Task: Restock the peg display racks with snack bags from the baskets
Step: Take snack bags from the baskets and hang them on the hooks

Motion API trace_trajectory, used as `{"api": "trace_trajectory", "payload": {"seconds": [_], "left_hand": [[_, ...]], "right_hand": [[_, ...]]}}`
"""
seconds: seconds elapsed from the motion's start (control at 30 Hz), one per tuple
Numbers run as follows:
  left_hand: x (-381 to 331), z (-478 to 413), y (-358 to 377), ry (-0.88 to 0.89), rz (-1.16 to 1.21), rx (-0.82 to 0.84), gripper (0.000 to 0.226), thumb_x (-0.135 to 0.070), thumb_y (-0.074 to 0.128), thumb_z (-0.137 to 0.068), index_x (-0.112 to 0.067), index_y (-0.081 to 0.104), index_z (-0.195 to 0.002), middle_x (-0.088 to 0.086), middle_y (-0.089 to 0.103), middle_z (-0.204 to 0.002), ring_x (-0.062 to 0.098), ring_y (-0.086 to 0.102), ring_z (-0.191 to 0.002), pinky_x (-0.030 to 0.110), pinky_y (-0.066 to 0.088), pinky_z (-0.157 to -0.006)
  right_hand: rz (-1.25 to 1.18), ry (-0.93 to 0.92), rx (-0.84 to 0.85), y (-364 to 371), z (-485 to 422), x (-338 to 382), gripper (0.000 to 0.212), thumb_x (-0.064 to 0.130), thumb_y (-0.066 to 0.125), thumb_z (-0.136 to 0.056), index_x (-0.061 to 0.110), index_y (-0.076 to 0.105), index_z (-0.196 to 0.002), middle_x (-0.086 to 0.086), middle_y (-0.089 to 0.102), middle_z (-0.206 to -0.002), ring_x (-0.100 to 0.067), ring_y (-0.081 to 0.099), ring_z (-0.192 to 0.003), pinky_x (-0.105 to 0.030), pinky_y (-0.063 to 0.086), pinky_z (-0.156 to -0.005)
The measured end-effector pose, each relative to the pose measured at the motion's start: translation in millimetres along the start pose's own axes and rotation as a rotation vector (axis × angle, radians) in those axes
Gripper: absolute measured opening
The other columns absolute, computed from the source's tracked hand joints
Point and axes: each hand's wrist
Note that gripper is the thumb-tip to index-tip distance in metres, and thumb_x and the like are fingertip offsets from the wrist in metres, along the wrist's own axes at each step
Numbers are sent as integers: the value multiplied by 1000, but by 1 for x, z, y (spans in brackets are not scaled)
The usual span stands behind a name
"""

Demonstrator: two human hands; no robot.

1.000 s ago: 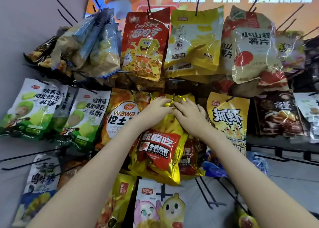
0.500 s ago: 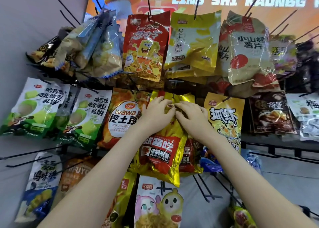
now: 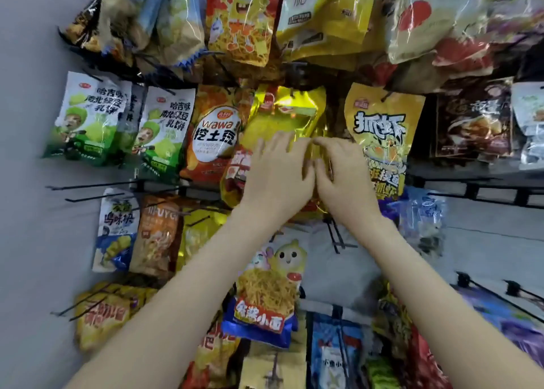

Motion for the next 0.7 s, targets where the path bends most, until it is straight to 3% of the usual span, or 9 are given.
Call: {"api": "trace_trajectory", "payload": {"seconds": [0.1, 0.17, 0.33, 0.47, 0.57, 0.7], "left_hand": [[-32, 74, 14, -26, 75, -18, 42, -20, 50, -88, -5, 59, -126, 13, 59, -127, 28, 54, -120, 41, 45, -102], [-56, 130, 27, -130, 78, 66, 43, -23, 48, -89, -7, 56, -129, 9, 59, -128, 24, 56, -116, 35, 47, -94], [-118, 275, 64, -454, 94, 444, 48, -29, 43, -89, -13, 52, -134, 9, 58, -128, 28, 56, -113, 36, 44, -91], [-162, 380, 81, -680, 100, 733, 34, -25, 48, -94, -15, 56, -126, 10, 60, -113, 31, 58, -103, 39, 47, -79], [-184, 448, 87, -779, 101, 928, 37, -29, 45, -93, -14, 55, -126, 13, 57, -119, 33, 58, -106, 44, 49, -83], [-198, 542, 93, -900, 55, 1141, 37, -29, 45, -96, -21, 49, -132, 7, 56, -128, 32, 57, -110, 43, 50, -86]], "right_hand": [[-93, 34, 58, -21, 72, -8, 35, 15, 47, -92, 5, 57, -124, -9, 61, -114, -19, 48, -107, -16, 30, -91], [-164, 66, 171, -34, 131, -18, 34, 17, 48, -94, 5, 57, -124, -9, 61, -115, -21, 51, -109, -19, 33, -93], [-323, 235, 550, -59, 295, -38, 33, 14, 52, -91, 4, 59, -121, -12, 64, -113, -26, 57, -105, -28, 40, -91], [-388, 421, 841, -73, 411, -36, 31, 14, 52, -91, 4, 60, -120, -14, 64, -114, -29, 59, -105, -23, 38, -85], [-426, 552, 1054, -82, 488, -29, 30, 9, 55, -92, 3, 59, -122, -16, 64, -114, -28, 60, -103, -24, 40, -84], [-393, 738, 1249, -97, 591, -25, 27, 16, 54, -94, 10, 61, -120, -9, 64, -110, -21, 61, -101, -29, 46, -88]]}}
Point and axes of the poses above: each hand's wrist, its own z-axis away from the middle knuckle, its own y-axis out of the palm, x = y × z
